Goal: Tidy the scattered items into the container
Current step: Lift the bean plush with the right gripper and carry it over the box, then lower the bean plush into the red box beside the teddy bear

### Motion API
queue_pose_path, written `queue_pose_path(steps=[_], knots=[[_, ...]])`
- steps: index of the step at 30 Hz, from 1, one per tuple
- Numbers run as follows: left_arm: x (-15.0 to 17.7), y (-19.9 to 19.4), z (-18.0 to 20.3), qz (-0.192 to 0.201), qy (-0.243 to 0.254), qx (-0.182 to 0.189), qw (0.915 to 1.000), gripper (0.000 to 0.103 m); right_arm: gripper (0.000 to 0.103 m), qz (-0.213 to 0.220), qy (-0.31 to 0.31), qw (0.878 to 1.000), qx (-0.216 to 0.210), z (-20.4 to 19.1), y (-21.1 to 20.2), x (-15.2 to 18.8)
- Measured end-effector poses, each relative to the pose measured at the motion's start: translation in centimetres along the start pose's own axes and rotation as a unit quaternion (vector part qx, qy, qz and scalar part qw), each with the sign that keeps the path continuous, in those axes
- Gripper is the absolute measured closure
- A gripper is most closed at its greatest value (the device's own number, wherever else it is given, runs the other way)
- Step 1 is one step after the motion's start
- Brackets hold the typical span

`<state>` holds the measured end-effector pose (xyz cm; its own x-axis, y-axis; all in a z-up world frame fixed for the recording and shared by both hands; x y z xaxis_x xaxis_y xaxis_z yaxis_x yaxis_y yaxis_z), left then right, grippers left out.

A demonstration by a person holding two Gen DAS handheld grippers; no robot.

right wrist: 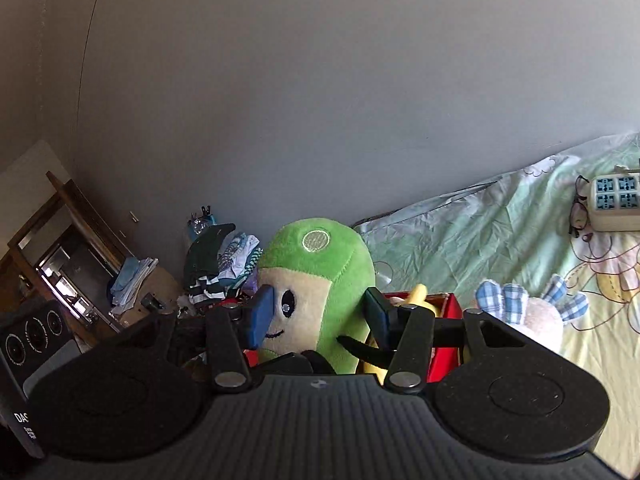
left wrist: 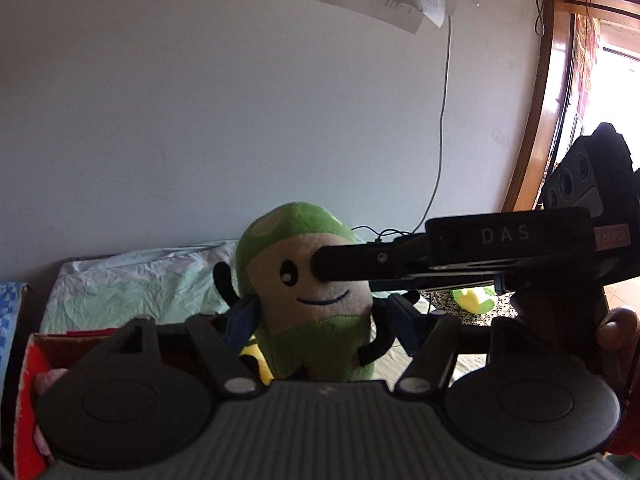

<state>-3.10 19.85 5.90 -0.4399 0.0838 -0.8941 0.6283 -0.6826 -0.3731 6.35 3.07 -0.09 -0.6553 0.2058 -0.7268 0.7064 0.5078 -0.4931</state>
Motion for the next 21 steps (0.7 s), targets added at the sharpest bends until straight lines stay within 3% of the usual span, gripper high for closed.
queue_pose_path(steps=[6,13,21], knots=[[1.0,-2.8,-6.5,-0.028,-0.011,-0.014,0.9994,0.034,0.051,-0.024,-0.002,1.000,0.010,-4.3,5.1,2.0],[3.7,-2.9,-12.1,-0.087,-0.020,-0.017,0.9959,0.033,0.051,-0.067,-0.012,0.997,0.041,-6.2,9.5,4.6],[6.6,-1.5,-13.7,-0.133,-0.027,0.005,0.9907,0.033,0.051,-0.104,-0.028,0.990,0.088,-6.4,11.6,6.6]])
Point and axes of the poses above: each gripper's, at about its wrist camera, not at the fingertips, and y roughly the way its jaws point, z to its right, x to its underside, the point moved 4 cm from there along y, roughly the way its jaws point, and after that the axes turned 15 degrees about x, right-handed, at the moved point
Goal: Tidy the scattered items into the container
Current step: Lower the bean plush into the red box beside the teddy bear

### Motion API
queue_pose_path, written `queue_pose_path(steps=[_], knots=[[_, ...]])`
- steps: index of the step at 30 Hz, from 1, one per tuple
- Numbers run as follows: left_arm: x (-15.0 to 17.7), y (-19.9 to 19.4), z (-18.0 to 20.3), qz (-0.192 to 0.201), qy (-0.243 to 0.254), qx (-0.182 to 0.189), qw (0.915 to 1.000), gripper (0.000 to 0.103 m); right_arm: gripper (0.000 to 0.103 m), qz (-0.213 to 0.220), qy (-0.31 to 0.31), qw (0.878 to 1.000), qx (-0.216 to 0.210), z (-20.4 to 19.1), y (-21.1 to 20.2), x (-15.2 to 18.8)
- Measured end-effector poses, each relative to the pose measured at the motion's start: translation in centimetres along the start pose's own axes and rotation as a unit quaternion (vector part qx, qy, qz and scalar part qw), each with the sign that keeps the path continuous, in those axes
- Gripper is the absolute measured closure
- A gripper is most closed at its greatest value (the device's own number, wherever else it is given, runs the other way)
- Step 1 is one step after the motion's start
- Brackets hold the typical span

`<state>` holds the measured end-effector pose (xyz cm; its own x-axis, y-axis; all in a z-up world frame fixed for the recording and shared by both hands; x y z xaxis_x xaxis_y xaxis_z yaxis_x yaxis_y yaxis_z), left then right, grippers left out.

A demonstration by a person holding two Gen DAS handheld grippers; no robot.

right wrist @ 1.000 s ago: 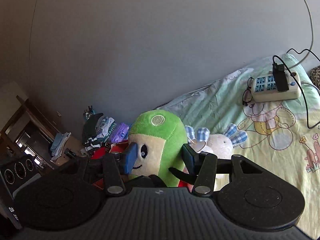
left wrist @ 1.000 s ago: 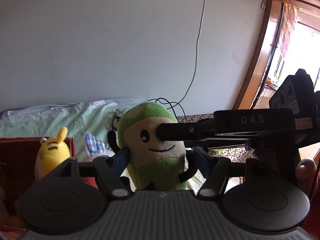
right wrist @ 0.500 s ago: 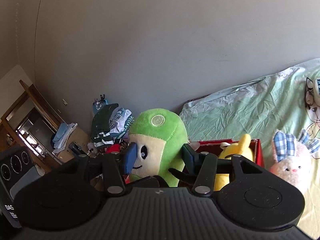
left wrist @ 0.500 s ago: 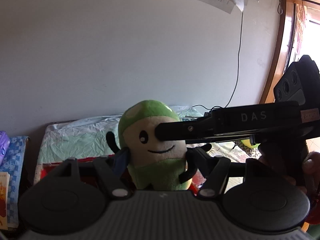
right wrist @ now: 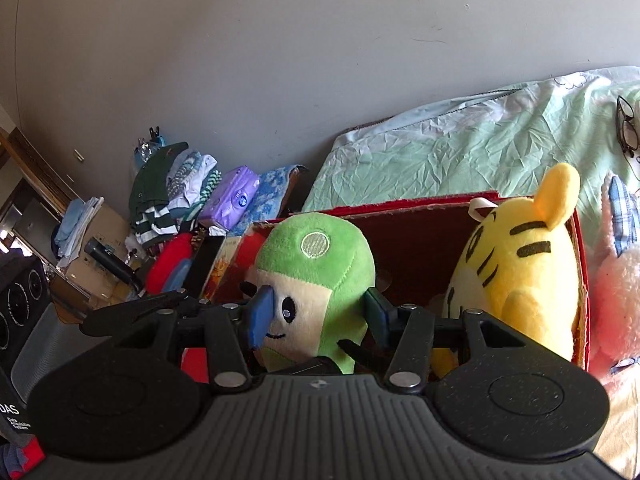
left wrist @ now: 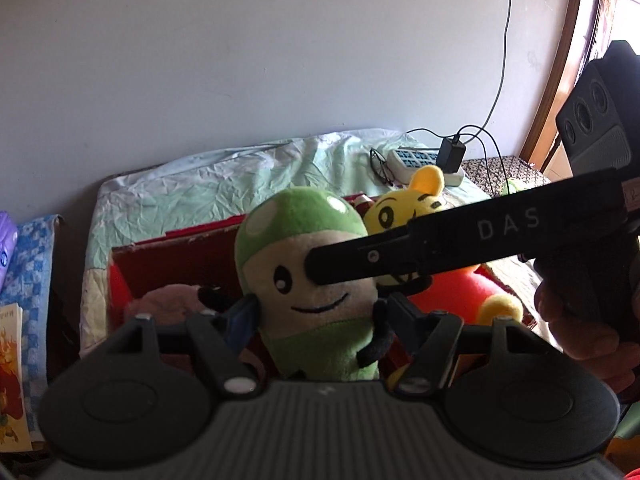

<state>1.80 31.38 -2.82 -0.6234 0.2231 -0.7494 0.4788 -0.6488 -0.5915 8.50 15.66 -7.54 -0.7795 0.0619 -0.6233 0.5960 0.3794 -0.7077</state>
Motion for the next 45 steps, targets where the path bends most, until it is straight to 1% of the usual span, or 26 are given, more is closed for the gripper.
queue_pose_path(steps=[4,9,18,22,26,28,32,34,35,38,41,45], knots=[[0.6,1.4,-0.5,-0.026,-0.012,0.017,0.9994,0.033,0.051,-0.012,-0.023,0.999,0.031,-0.1,0.8,0.5],[0.9,2.6,-0.8,-0.042,-0.007,0.018,0.9989,0.033,0.051,-0.018,-0.026,0.998,0.051,-0.2,1.9,0.5],[0.6,3.8,-2.6,-0.065,-0.022,-0.005,0.9977,0.033,0.051,-0.037,-0.024,0.997,0.067,-0.9,4.3,-0.1],[0.7,3.9,-3.2,-0.066,-0.032,-0.008,0.9973,0.033,0.051,-0.044,-0.020,0.997,0.065,-1.0,4.9,-0.6],[0.1,3.5,-3.7,-0.052,-0.033,-0.021,0.9979,0.033,0.051,-0.020,-0.030,0.998,0.060,-1.4,4.7,-0.9],[0.0,3.5,-3.8,-0.053,-0.034,-0.024,0.9977,0.033,0.051,-0.017,-0.042,0.997,0.060,-1.5,5.0,-0.8],[0.6,4.4,-3.7,-0.065,-0.010,-0.046,0.9968,0.030,0.050,-0.019,-0.069,0.996,0.061,-1.7,5.7,-0.8],[0.5,4.5,-3.6,-0.068,-0.007,-0.049,0.9965,0.029,0.048,-0.021,-0.076,0.995,0.059,-1.7,5.9,-1.0],[0.5,4.6,-3.7,-0.069,-0.009,-0.049,0.9964,0.027,0.044,-0.024,-0.073,0.995,0.056,-1.6,6.0,-1.0],[0.5,4.5,-3.5,-0.076,0.000,-0.051,0.9958,0.025,0.043,-0.034,-0.052,0.997,0.044,-1.1,5.8,-1.3],[0.6,3.9,-3.3,-0.068,0.004,-0.045,0.9967,0.025,0.042,-0.038,-0.037,0.998,0.037,-0.7,5.4,-1.5],[0.5,3.0,-2.8,-0.059,0.016,-0.047,0.9970,0.028,0.041,-0.048,-0.044,0.997,0.043,-1.0,5.3,-1.2]])
Point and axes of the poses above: each gripper's, at about its wrist camera, not at the fingertips, and y roughly the way its jaws point, z to its right, x to its underside, the point moved 4 cm from there along y, roughly the way its jaws point, and after that the axes turned 15 degrees about x, right-handed, at the moved point
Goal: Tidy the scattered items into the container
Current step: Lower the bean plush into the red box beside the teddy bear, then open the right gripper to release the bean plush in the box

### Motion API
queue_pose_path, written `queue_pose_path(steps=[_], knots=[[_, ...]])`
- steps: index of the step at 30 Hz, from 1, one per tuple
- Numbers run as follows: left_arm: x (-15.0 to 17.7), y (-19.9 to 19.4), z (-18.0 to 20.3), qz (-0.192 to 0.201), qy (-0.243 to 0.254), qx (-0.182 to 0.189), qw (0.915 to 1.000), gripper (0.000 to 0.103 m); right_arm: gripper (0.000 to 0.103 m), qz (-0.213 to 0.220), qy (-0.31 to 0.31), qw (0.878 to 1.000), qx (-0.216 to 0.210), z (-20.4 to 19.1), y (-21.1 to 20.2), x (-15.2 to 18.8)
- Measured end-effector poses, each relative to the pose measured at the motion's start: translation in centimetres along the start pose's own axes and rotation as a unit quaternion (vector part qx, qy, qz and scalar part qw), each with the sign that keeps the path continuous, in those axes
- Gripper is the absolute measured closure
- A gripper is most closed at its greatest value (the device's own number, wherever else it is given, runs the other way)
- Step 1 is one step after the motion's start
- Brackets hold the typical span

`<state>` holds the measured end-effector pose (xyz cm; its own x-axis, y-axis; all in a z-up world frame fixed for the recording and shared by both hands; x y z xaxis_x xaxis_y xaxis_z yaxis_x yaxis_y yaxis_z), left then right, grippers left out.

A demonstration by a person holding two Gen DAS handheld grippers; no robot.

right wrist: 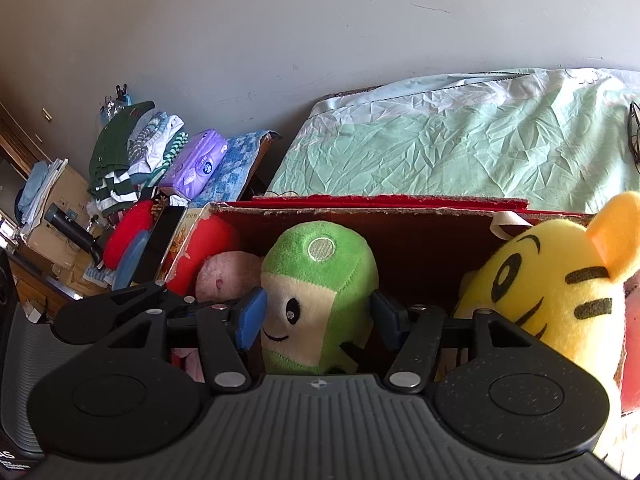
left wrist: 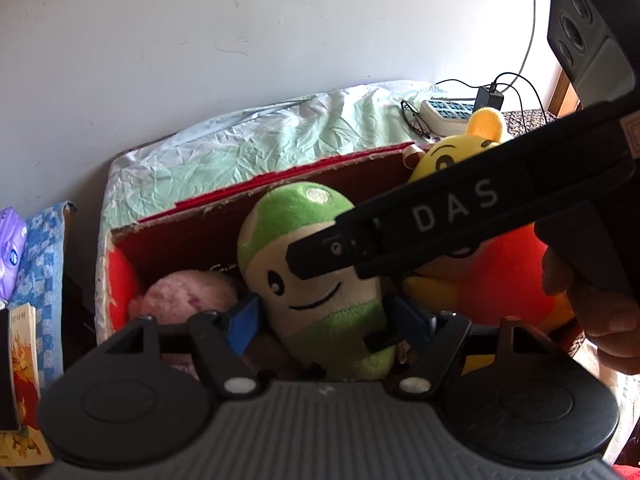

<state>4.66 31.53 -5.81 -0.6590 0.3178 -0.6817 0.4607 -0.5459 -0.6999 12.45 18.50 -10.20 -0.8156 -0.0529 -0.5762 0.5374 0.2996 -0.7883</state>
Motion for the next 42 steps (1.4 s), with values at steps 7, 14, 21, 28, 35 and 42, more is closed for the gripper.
queue_pose_path(steps=[7,14,21,28,35,42], knots=[[-0.3,0.1,1.1,0.001,0.019,-0.001,0.9998,0.036,0.069,-0.030,0.002,0.999,0.026,-0.3,2.0,0.1],[0.5,1.2,0.3,-0.023,-0.003,0.003,0.9997,0.042,0.069,-0.037,0.038,0.999,0.009,1.2,1.0,0.3],[0.8,1.4,0.6,-0.031,0.003,0.011,0.9995,0.044,0.059,-0.089,0.053,0.993,0.049,0.7,2.5,-0.9],[1.0,1.6,0.7,-0.036,0.007,0.011,0.9993,0.046,0.040,-0.128,0.030,0.987,0.087,-0.5,5.4,-2.3],[1.2,1.8,1.4,-0.043,0.026,0.005,0.9987,0.048,0.030,-0.145,0.003,0.984,0.107,-1.2,7.3,-2.1],[1.2,1.8,1.8,-0.045,0.025,0.003,0.9987,0.051,0.045,-0.105,0.005,0.990,0.092,-0.9,5.7,-1.7]])
Point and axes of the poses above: each gripper's, at about its wrist camera, not at the fingertips, and y roughly the way its jaws point, z to its right, x to its underside, the point moved 4 cm from there along y, roughly the way its jaws point, and after that the axes turned 15 degrees about x, right-handed, at the moved point
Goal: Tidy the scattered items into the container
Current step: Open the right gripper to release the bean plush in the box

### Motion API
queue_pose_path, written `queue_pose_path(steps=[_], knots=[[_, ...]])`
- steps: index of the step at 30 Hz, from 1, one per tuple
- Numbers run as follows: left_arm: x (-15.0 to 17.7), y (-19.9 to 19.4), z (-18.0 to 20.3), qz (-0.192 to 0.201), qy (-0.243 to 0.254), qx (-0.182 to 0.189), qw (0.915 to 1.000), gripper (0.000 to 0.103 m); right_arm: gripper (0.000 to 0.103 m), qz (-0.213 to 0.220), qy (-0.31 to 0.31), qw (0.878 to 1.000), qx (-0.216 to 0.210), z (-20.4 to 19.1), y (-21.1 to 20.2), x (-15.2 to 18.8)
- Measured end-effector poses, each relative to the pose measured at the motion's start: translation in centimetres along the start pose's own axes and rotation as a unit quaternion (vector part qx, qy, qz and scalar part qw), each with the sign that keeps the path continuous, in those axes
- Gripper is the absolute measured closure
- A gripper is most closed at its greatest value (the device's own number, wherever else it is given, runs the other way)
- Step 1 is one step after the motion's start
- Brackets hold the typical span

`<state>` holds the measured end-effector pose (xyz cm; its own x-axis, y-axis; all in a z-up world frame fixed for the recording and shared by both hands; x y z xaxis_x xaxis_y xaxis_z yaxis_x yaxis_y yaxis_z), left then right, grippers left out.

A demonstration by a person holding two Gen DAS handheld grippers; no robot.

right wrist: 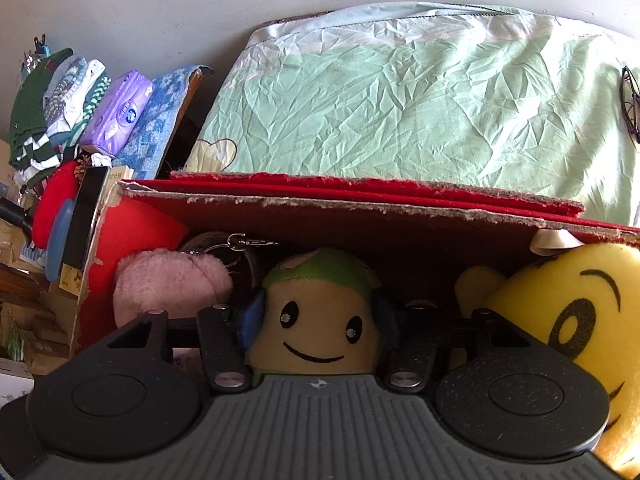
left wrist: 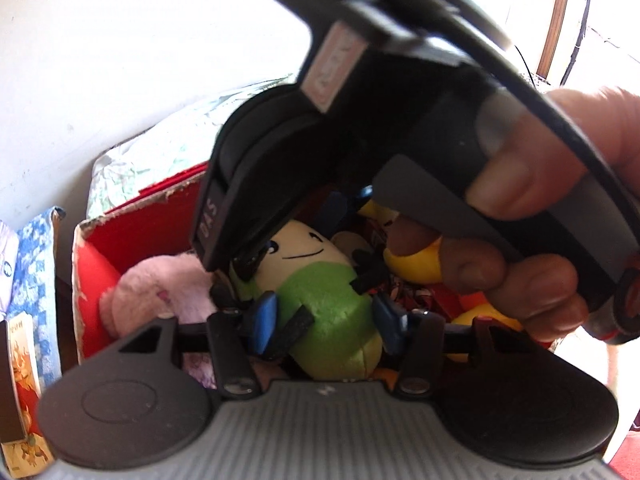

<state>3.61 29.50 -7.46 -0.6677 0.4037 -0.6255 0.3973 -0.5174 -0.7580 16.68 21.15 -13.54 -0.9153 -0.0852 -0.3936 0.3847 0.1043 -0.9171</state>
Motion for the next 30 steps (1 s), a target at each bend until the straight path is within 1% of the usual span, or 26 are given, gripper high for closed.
queue_pose_path(steps=[2,4,6,12,15,20,22,24,27,30], knots=[[-0.3,-0.4,0.2,0.004,-0.001,-0.002,1.0000,0.055,0.045,0.021,0.011,1.000,-0.010,0.3,-0.9,0.3],[-0.4,-0.7,0.4,0.007,0.006,-0.009,0.9999,0.054,0.046,0.045,0.014,0.999,-0.015,0.4,-1.8,0.7],[-0.6,-1.2,0.4,0.010,0.007,-0.008,0.9999,0.054,0.046,0.073,0.007,0.997,-0.013,0.2,-2.9,1.2],[-0.2,-1.4,0.9,0.006,0.026,-0.029,0.9992,0.054,0.047,0.157,-0.018,0.987,-0.004,-0.5,-5.1,2.7],[-0.2,-1.5,0.5,0.004,0.017,-0.036,0.9992,0.053,0.048,0.183,-0.025,0.983,-0.007,-0.7,-5.6,2.8],[-0.2,-1.3,0.4,0.008,0.012,-0.036,0.9993,0.053,0.052,0.219,-0.055,0.974,-0.005,-1.1,-6.0,2.9],[0.2,-1.2,0.5,0.013,0.015,-0.039,0.9991,0.052,0.054,0.227,-0.086,0.970,-0.010,-1.5,-6.1,3.2],[0.6,-1.0,0.3,0.009,0.016,-0.048,0.9987,0.050,0.054,0.227,-0.096,0.969,-0.016,-1.6,-6.1,3.1],[0.6,-0.7,-0.3,0.007,0.005,-0.047,0.9988,0.049,0.053,0.217,-0.079,0.973,-0.034,-1.1,-5.9,2.7],[0.6,-0.4,-0.5,0.011,-0.001,-0.045,0.9989,0.047,0.054,0.206,-0.030,0.976,-0.067,0.2,-6.2,2.1]])
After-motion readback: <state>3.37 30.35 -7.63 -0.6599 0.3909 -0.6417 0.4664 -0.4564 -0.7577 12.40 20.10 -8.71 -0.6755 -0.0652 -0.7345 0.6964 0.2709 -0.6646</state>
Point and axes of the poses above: each gripper's, at about its wrist camera, not at the fingertips, and y roughly the way its jaws point, z to its right, x to its underside, the point moved 4 cm from there along y, roughly the way its jaws point, and after that the axes turned 15 degrees about x, right-handed, at the moved point
